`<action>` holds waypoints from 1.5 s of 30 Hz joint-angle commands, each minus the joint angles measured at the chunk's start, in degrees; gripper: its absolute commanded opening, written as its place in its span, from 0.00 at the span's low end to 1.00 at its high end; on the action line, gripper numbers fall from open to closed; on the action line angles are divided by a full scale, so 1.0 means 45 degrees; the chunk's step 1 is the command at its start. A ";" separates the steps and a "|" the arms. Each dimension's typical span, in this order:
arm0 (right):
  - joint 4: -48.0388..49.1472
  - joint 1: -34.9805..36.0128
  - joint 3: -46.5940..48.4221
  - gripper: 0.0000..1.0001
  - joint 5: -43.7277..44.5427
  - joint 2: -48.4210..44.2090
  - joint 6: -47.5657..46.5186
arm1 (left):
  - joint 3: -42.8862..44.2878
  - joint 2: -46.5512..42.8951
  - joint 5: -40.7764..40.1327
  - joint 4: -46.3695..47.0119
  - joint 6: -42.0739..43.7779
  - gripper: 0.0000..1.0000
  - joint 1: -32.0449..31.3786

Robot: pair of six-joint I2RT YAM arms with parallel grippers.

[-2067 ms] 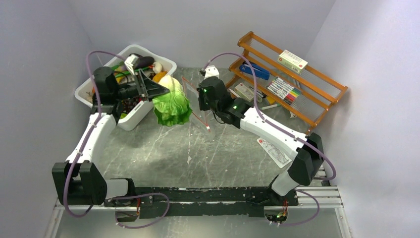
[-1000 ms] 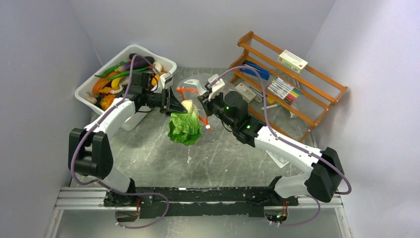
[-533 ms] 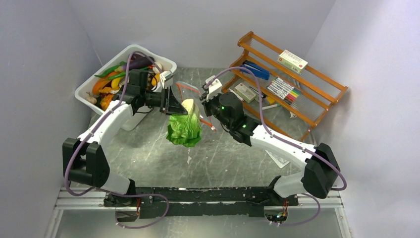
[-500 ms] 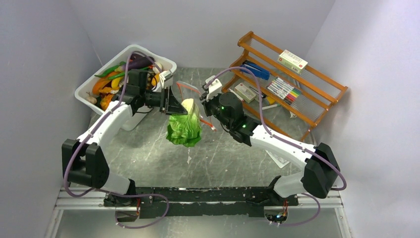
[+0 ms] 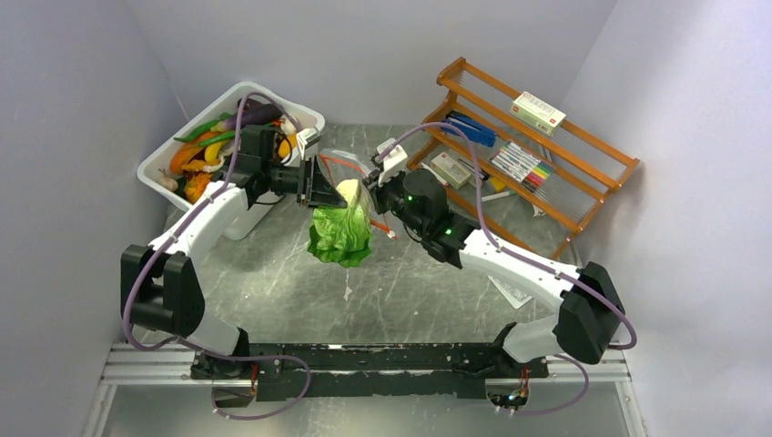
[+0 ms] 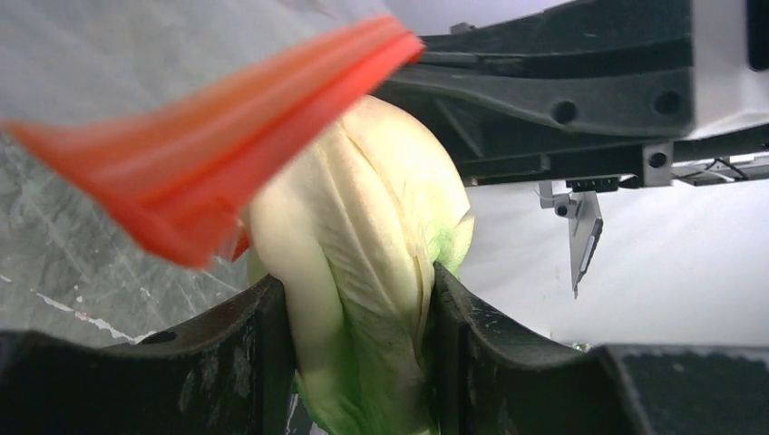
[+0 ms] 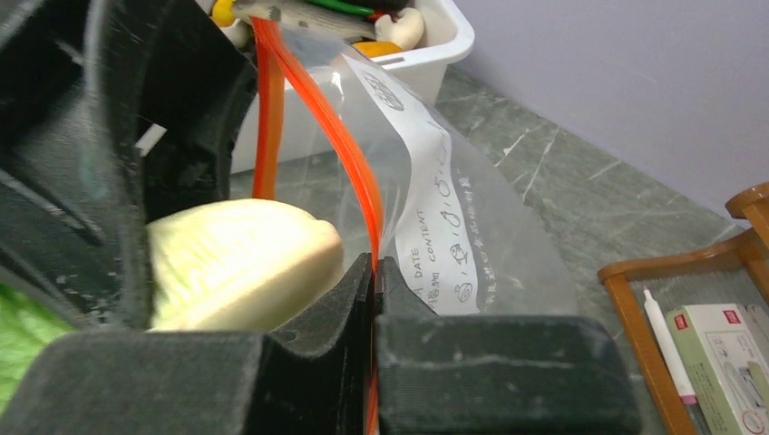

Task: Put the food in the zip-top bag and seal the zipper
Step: Place the fake vegetable in the zipper food storage bag.

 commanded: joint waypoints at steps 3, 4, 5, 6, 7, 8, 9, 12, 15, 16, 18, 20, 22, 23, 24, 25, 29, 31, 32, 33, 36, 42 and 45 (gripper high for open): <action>0.1139 0.0086 -0.0715 0.00 -0.1363 -0.0911 0.0014 | 0.0153 0.0182 -0.0351 0.0309 -0.0442 0.26 -0.0034; 0.1342 0.0109 -0.0924 0.00 -0.1752 -0.1038 -0.0080 | 0.0022 0.0186 -0.0423 0.0630 -0.0765 0.26 -0.0030; 0.1643 0.0135 -0.1231 0.00 -0.2091 -0.1154 -0.0151 | -0.0076 0.0199 -0.0681 0.0736 -0.0984 0.26 -0.0029; 0.1966 0.0135 -0.1562 0.00 -0.2382 -0.1261 -0.0152 | -0.0034 0.0247 -0.1023 0.0608 -0.1033 0.26 -0.0029; 0.2251 0.0140 -0.1838 0.00 -0.2628 -0.1345 -0.0111 | 0.0064 0.0343 -0.1384 0.0363 -0.0978 0.26 -0.0029; 0.2428 0.0148 -0.2068 0.00 -0.2872 -0.1365 -0.0027 | 0.0189 0.0423 -0.1682 0.0051 -0.0891 0.26 -0.0027; 0.2526 0.0157 -0.2204 0.00 -0.3379 -0.1353 0.0020 | 0.0307 0.0536 -0.1971 -0.0317 -0.0855 0.26 -0.0014; 0.2448 0.0172 -0.2199 0.00 -0.4693 -0.1030 0.0142 | 0.0654 0.0759 -0.2686 -0.1027 -0.0726 0.27 -0.0010; 0.2717 0.0191 -0.2327 0.00 -0.5099 -0.0896 0.0286 | 0.1276 0.1237 -0.3168 -0.2260 -0.0002 0.28 -0.0009; 0.2874 0.0196 -0.2417 0.00 -0.5148 -0.0892 0.0288 | 0.1407 0.1316 -0.3317 -0.2525 0.0122 0.29 -0.0009; 0.3008 0.0221 -0.2431 0.00 -0.5372 -0.0774 0.0293 | 0.1685 0.1343 -0.4454 -0.3110 0.0295 0.29 -0.0012; 0.3167 0.0229 -0.2386 0.00 -0.5864 -0.0602 0.0559 | 0.2095 0.1190 -0.6166 -0.3742 0.0323 0.29 -0.0010; 0.3686 0.0290 -0.2517 0.00 -0.6185 -0.0448 0.1082 | 0.2101 0.0913 -0.7104 -0.3573 -0.0115 0.29 -0.0009; 0.3977 0.0306 -0.2600 0.00 -0.6263 -0.0347 0.1337 | 0.1918 0.0788 -0.7139 -0.3207 -0.0483 0.30 -0.0009; 0.4206 0.0328 -0.2659 0.00 -0.6441 -0.0227 0.1548 | 0.1656 0.0701 -0.6967 -0.2668 -0.0861 0.29 -0.0009; 0.4406 0.0328 -0.2691 0.00 -0.6551 -0.0090 0.1706 | 0.1513 0.0673 -0.6790 -0.2272 -0.1162 0.29 -0.0009; 0.4857 0.0338 -0.2836 0.00 -0.5917 0.0406 0.2300 | 0.1223 0.0569 -0.5633 -0.1652 -0.1809 0.31 -0.0048; 0.4550 0.0324 -0.2667 0.00 -0.5106 0.0516 0.2775 | 0.0656 0.0135 -0.4636 -0.0769 -0.2351 0.37 -0.0049; 0.4290 0.0318 -0.2521 0.00 -0.4583 0.0527 0.3036 | 0.0414 -0.0111 -0.4347 -0.0464 -0.2544 0.40 -0.0049; 0.4045 0.0293 -0.2388 0.00 -0.4134 0.0504 0.3291 | 0.0240 -0.0361 -0.4250 -0.0370 -0.2673 0.41 -0.0049; 0.3617 0.0235 -0.1994 0.00 -0.4000 0.0593 0.4315 | -0.0078 -0.1068 -0.4864 -0.0498 -0.2851 0.44 -0.0049; 0.3354 -0.0780 -0.2066 0.00 -0.5101 0.0888 0.8457 | -0.1331 -0.2497 -0.5387 0.0729 -0.4630 0.45 -0.0049; 0.3871 -0.1277 -0.2492 0.00 -0.6112 0.1076 0.9913 | -0.1217 -0.2602 -0.5614 -0.0660 -0.3768 0.52 -0.0049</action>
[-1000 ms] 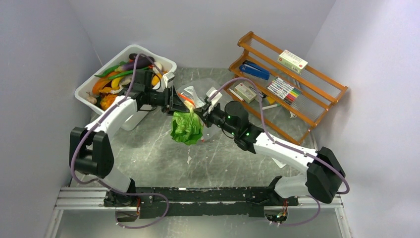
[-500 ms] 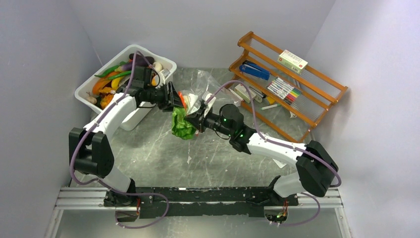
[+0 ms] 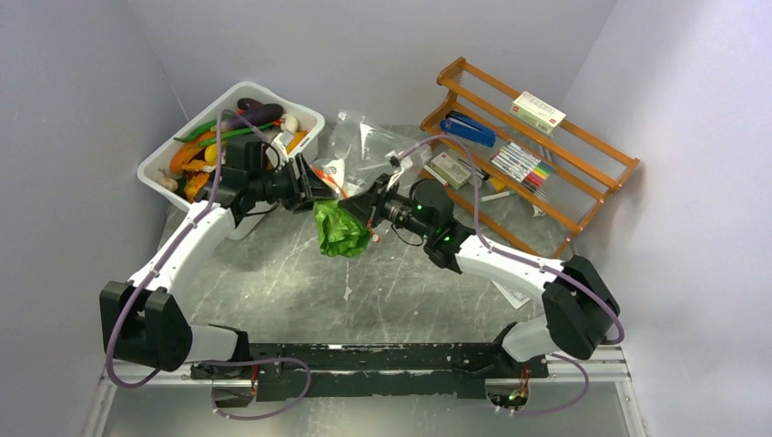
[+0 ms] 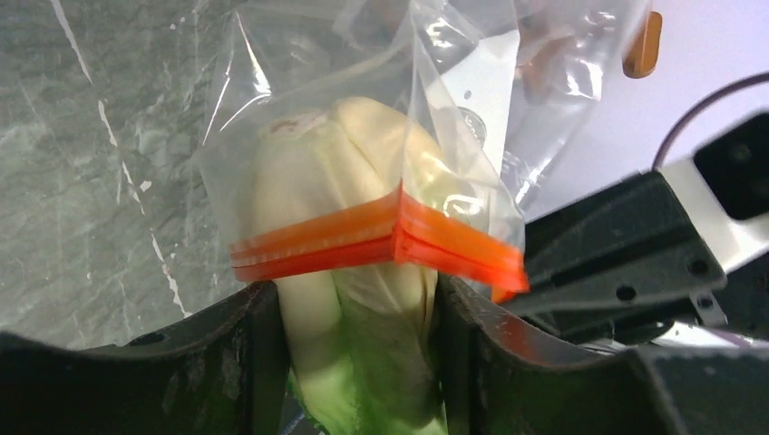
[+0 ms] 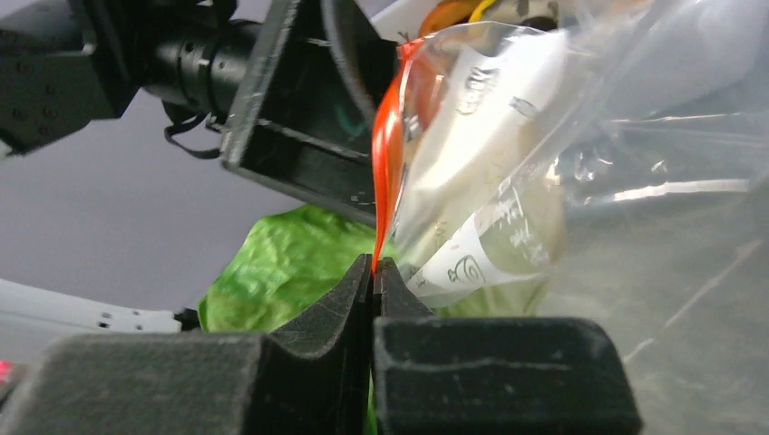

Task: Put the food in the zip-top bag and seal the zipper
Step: Place the fake vegetable in the zipper food storage bag.

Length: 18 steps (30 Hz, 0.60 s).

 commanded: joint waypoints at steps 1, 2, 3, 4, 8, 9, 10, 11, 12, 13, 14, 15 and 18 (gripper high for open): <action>-0.0390 -0.0757 -0.0517 0.00 -0.0831 0.0649 0.2794 | 0.0246 -0.0449 0.0629 -0.1125 0.0146 0.53 -0.0175; -0.0474 -0.0784 -0.0503 0.00 -0.0883 0.0690 0.2757 | 0.0340 -0.0470 0.0581 -0.1544 0.0524 0.53 -0.0175; -0.0499 -0.0827 -0.0520 0.00 -0.0892 0.0705 0.2781 | 0.0301 -0.0544 0.0631 -0.1670 0.0760 0.53 -0.0175; -0.0431 -0.0874 -0.0602 0.00 -0.0940 0.0743 0.2958 | 0.0205 -0.0659 0.0777 -0.1615 0.0855 0.53 -0.0175; 0.0452 -0.1224 -0.0764 0.00 -0.2012 0.1219 0.4269 | -0.0315 -0.0887 0.1816 -0.0573 0.0282 0.42 -0.0175; 0.0586 -0.1299 -0.0719 0.00 -0.2276 0.1415 0.4525 | -0.0352 -0.0862 0.1960 -0.0445 0.0148 0.43 -0.0175; 0.0634 -0.1389 -0.0662 0.00 -0.2507 0.1665 0.4711 | -0.0233 -0.0800 0.2064 -0.0495 0.0154 0.47 -0.0175; 0.0665 -0.1454 -0.0613 0.00 -0.2670 0.1827 0.4818 | -0.0005 -0.0707 0.2001 -0.0838 0.0330 0.55 -0.0189; 0.0659 -0.1526 -0.0588 0.00 -0.2764 0.1953 0.4925 | 0.0362 -0.0620 0.1727 -0.1371 0.0611 0.63 -0.0194; 0.0753 -0.1608 -0.0621 0.00 -0.2868 0.2047 0.5059 | 0.0740 -0.0565 0.1405 -0.1963 0.0956 0.67 -0.0194; 0.0995 -0.1711 -0.0706 0.00 -0.3008 0.2110 0.5286 | 0.1054 -0.0541 0.1064 -0.2328 0.1277 0.67 -0.0211; 0.1301 -0.1792 -0.0819 0.00 -0.3153 0.2159 0.5546 | 0.1222 -0.0565 0.0999 -0.2478 0.1361 0.67 -0.0214; 0.2055 -0.1944 -0.1050 0.00 -0.3485 0.2335 0.6183 | 0.1173 -0.0569 0.0907 -0.2190 0.1175 0.69 -0.0214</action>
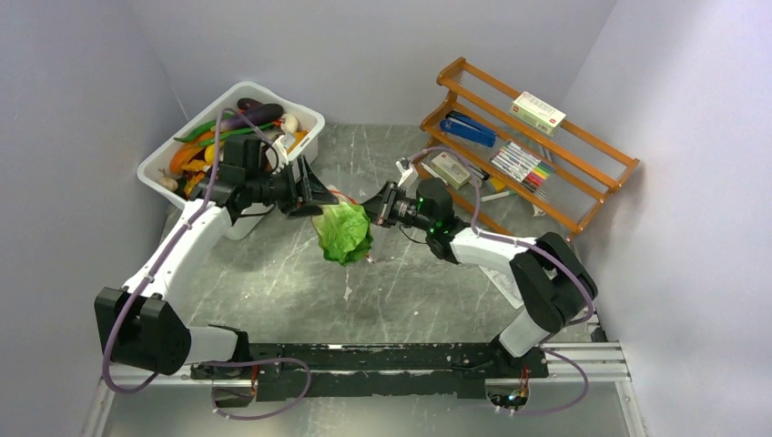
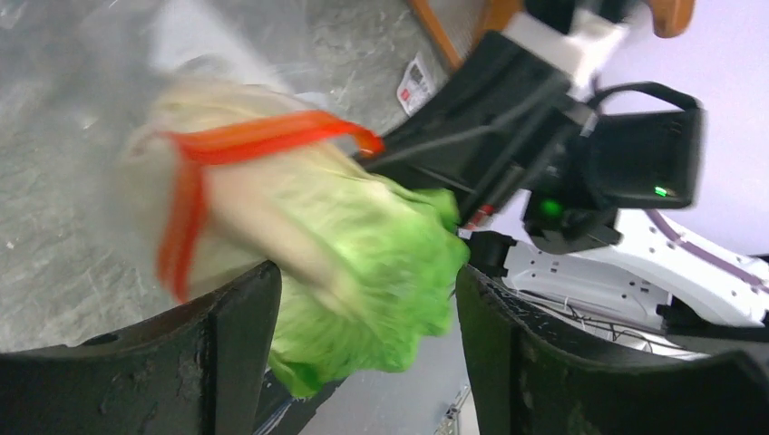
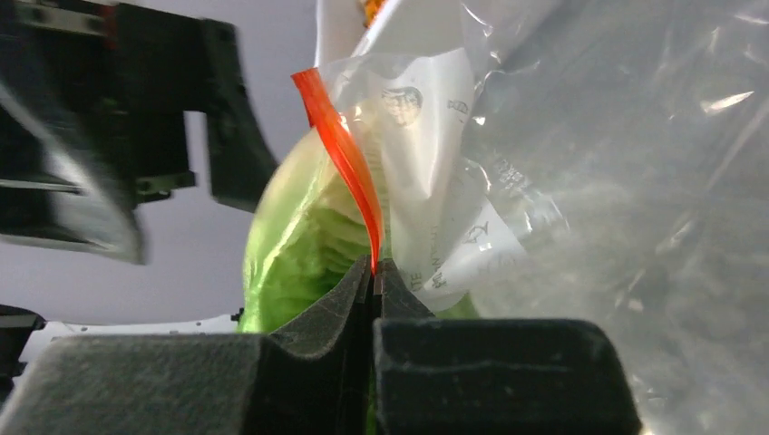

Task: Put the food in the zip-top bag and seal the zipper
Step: Place the fake vegetable in the zipper food storage bag.

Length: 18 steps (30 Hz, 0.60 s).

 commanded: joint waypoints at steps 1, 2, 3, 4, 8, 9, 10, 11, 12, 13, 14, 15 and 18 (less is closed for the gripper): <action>0.1032 -0.0093 -0.0382 0.00 -0.0871 0.0420 0.1288 | 0.0598 -0.0240 0.1072 0.0254 -0.0129 0.67 -0.0224; 0.1128 -0.0136 -0.0354 0.00 -0.0992 0.0492 0.1408 | 0.0434 -0.0175 0.1122 0.0421 -0.0260 0.64 -0.0224; 0.1242 -0.0198 -0.0326 0.00 -0.1071 0.0570 0.1543 | 0.0380 -0.0079 0.1130 0.0525 -0.0305 0.63 -0.0224; 0.1376 -0.0262 -0.0330 0.00 -0.1147 0.0631 0.1750 | 0.0363 0.0009 0.1038 0.0528 -0.0282 0.62 -0.0233; 0.2316 -0.0650 -0.0519 0.00 -0.1541 0.0797 0.2702 | 0.0916 0.0110 -0.0776 -0.0813 0.0549 0.56 -0.0224; 0.2289 -0.0741 -0.0547 0.00 -0.1518 0.0786 0.2774 | 0.1133 0.0101 -0.1402 -0.1265 0.0819 0.56 -0.0224; 0.2149 -0.0811 -0.0538 0.00 -0.1464 0.0772 0.2781 | 0.1322 0.0109 -0.1793 -0.1600 0.0994 0.56 -0.0224; 0.1912 -0.0889 -0.0501 0.00 -0.1401 0.0754 0.2769 | 0.1443 0.0100 -0.1990 -0.1720 0.1094 0.58 -0.0224; 0.1799 -0.0943 -0.0501 0.00 -0.1371 0.0761 0.2807 | 0.1514 0.0099 -0.2074 -0.1706 0.1111 0.60 -0.0224; 0.1790 -0.1032 -0.0496 0.00 -0.1421 0.0820 0.2926 | 0.1516 0.0092 -0.2065 -0.1516 0.1040 0.60 -0.0224; 0.1906 -0.1116 -0.0478 0.00 -0.1542 0.0906 0.3141 | 0.1472 0.0086 -0.1922 -0.1258 0.0941 0.61 -0.0224; 0.2201 -0.1197 -0.0503 0.00 -0.1745 0.0995 0.3444 | 0.1447 0.0090 -0.1670 -0.0984 0.0863 0.61 -0.0224; 0.3530 -0.1392 -0.0640 0.00 -0.2147 0.1145 0.4591 | 0.1732 0.0181 -0.1311 -0.0838 0.0823 0.63 -0.0224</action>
